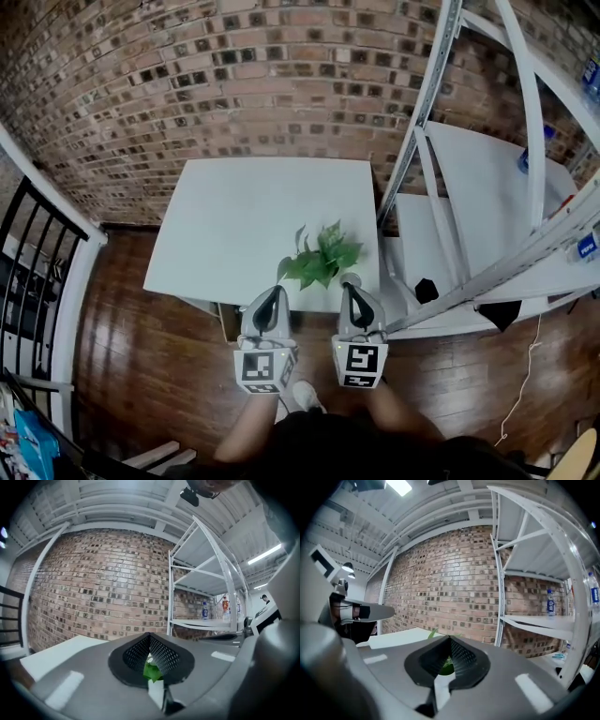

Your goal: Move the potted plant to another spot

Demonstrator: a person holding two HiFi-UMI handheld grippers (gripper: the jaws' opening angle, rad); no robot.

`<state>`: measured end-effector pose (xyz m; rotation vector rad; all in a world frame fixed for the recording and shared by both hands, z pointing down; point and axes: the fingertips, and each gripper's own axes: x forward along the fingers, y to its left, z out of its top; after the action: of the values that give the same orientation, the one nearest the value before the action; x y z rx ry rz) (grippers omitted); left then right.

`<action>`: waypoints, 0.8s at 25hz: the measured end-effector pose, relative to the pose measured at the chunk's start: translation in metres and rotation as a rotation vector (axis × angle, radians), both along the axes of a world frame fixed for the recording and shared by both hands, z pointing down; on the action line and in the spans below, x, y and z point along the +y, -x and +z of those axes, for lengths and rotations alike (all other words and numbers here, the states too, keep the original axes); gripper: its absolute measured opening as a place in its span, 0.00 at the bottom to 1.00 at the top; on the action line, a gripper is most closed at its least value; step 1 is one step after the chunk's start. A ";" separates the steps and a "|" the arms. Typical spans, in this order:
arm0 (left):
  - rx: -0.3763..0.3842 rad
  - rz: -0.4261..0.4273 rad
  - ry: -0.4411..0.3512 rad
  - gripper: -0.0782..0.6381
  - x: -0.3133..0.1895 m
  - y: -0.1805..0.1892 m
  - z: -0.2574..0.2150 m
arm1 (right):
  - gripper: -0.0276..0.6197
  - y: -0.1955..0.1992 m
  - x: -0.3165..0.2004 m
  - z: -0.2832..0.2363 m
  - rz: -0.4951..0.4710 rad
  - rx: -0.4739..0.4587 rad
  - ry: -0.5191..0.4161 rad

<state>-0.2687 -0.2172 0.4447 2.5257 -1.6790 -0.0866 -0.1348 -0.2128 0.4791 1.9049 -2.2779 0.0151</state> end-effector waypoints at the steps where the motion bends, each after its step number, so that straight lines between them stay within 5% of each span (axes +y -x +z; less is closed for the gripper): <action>1: -0.004 0.002 0.000 0.13 0.003 -0.002 0.001 | 0.05 0.001 0.002 -0.002 -0.005 0.000 0.002; 20: -0.032 0.023 -0.024 0.13 0.003 -0.011 -0.013 | 0.05 0.011 0.005 -0.020 -0.032 0.013 -0.032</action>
<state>-0.2572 -0.2137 0.4314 2.5765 -1.6703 -0.0662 -0.1454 -0.2074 0.4594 1.8777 -2.3139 -0.0385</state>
